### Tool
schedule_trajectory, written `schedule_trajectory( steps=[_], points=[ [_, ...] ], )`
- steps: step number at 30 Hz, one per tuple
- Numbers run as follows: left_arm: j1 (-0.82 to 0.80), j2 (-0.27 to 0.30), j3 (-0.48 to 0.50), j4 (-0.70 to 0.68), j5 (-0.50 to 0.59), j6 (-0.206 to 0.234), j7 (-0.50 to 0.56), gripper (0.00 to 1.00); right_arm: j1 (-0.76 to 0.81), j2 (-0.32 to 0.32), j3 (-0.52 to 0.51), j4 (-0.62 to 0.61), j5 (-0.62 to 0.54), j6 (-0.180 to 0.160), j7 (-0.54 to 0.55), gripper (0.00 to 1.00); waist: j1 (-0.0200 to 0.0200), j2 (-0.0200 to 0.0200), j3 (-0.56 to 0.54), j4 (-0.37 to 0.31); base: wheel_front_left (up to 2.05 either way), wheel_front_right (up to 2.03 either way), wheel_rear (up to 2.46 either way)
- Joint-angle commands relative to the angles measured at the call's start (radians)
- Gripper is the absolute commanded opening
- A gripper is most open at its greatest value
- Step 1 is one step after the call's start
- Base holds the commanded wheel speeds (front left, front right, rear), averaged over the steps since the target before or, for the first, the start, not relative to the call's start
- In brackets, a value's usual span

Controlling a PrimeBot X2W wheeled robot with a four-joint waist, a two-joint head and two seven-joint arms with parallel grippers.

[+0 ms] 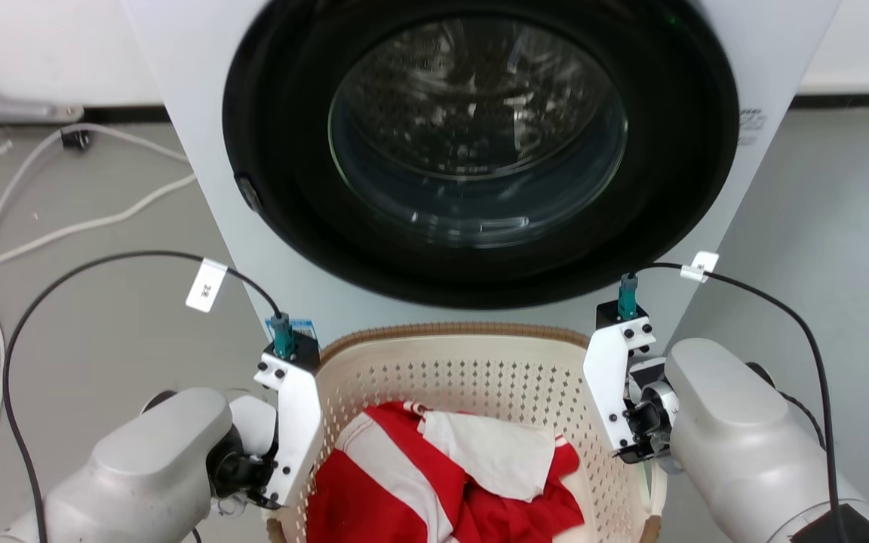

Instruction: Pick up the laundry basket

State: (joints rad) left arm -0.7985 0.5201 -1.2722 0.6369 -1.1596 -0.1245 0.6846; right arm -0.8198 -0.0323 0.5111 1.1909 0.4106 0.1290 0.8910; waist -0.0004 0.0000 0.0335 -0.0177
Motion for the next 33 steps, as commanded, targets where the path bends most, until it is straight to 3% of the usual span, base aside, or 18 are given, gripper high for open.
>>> schedule_trajectory(
  steps=[1, 16, 33],
  points=[
    [0.025, 0.035, -0.014, 0.012, 0.005, -0.010, 0.029, 0.00, -0.002, -0.033, 0.012, -0.001, -0.005, 0.003, -0.001, 0.00, 0.0004, 0.0000, -0.044, -0.002, 0.00, 0.00, 0.00],
    [0.083, 0.017, -0.015, 0.025, -0.046, -0.010, 0.085, 0.00, 0.006, -0.033, 0.065, -0.004, 0.051, 0.003, 0.050, 0.00, 0.0004, 0.0000, -0.122, -0.009, 0.00, 0.00, 0.00],
    [0.087, -0.013, -0.014, 0.038, -0.029, -0.010, 0.032, 0.00, 0.011, -0.028, 0.084, 0.005, 0.094, 0.004, 0.023, 0.00, 0.0004, 0.0000, -0.142, -0.015, 0.00, 0.00, 0.00]
  ],
)
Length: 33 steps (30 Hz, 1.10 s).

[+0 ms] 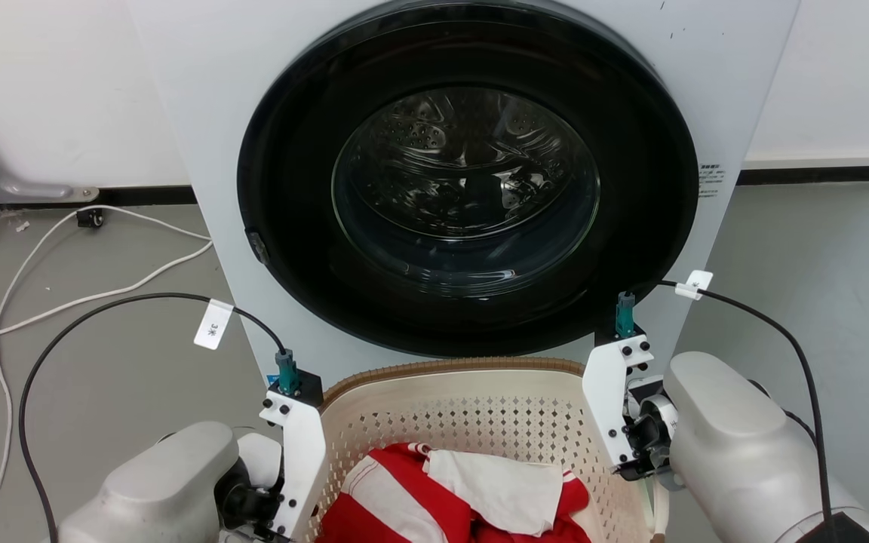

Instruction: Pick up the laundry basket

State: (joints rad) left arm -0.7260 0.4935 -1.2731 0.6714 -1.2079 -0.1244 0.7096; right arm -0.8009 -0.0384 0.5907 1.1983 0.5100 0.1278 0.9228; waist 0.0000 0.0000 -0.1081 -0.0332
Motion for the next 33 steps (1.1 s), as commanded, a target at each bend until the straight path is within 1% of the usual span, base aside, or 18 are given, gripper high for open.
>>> schedule_trajectory(
  steps=[1, 11, 33],
  points=[
    [0.013, 0.015, -0.013, 0.003, 0.025, -0.010, 0.005, 0.00, -0.006, -0.021, 0.005, 0.000, -0.004, 0.005, -0.014, 0.00, 0.0000, 0.0000, 0.000, 0.000, 0.00, 0.00, 0.00],
    [-0.013, 0.021, -0.013, 0.013, 0.034, -0.010, -0.021, 0.00, 0.001, -0.022, 0.004, 0.026, 0.006, 0.005, -0.040, 0.00, 0.0000, 0.0000, 0.001, 0.006, 0.00, 0.00, 0.00],
    [-0.030, 0.021, -0.012, 0.027, 0.024, -0.009, -0.014, 0.00, -0.012, -0.023, 0.011, 0.051, 0.032, 0.005, -0.075, 0.00, 0.0000, 0.0000, 0.002, 0.018, 0.00, 0.00, 0.00]
  ],
)
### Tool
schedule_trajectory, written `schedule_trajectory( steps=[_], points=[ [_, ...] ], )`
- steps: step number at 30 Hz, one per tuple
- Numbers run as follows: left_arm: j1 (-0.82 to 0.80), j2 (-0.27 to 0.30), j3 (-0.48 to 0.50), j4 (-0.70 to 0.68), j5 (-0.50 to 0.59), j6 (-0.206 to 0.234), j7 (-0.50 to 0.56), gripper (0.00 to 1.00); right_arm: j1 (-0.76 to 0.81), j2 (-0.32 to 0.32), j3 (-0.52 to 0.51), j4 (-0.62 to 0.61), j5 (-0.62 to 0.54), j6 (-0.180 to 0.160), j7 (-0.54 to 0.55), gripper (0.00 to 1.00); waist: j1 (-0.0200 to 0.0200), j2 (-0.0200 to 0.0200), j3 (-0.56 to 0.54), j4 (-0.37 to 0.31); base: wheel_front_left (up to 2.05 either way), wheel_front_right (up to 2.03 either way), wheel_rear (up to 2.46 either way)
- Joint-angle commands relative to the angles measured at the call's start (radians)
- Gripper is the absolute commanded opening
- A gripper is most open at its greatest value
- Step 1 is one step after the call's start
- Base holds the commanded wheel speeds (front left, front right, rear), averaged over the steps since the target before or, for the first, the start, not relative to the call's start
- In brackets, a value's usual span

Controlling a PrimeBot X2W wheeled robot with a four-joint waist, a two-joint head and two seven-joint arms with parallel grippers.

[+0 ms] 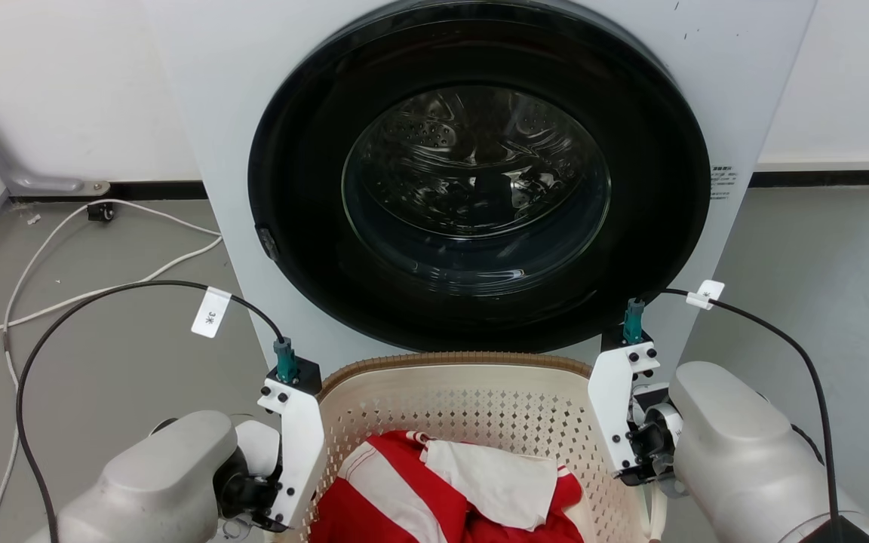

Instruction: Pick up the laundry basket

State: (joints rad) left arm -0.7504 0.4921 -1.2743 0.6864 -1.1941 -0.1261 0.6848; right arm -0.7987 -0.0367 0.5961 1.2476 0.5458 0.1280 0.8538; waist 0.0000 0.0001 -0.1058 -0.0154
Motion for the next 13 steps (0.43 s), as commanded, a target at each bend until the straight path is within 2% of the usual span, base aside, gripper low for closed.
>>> schedule_trajectory(
  steps=[1, 13],
  points=[
    [-0.007, 0.021, -0.011, 0.012, 0.010, -0.007, 0.010, 0.00, -0.015, -0.025, 0.007, 0.002, -0.002, 0.005, -0.007, 0.00, 0.0000, -0.0001, 0.000, 0.001, 0.00, 0.00, 0.00],
    [-0.005, 0.026, -0.011, -0.002, 0.004, -0.008, 0.033, 0.00, -0.005, -0.024, 0.031, -0.016, 0.018, 0.005, -0.012, 0.00, 0.0000, -0.0001, -0.004, 0.006, 0.00, 0.00, 0.00]
  ],
)
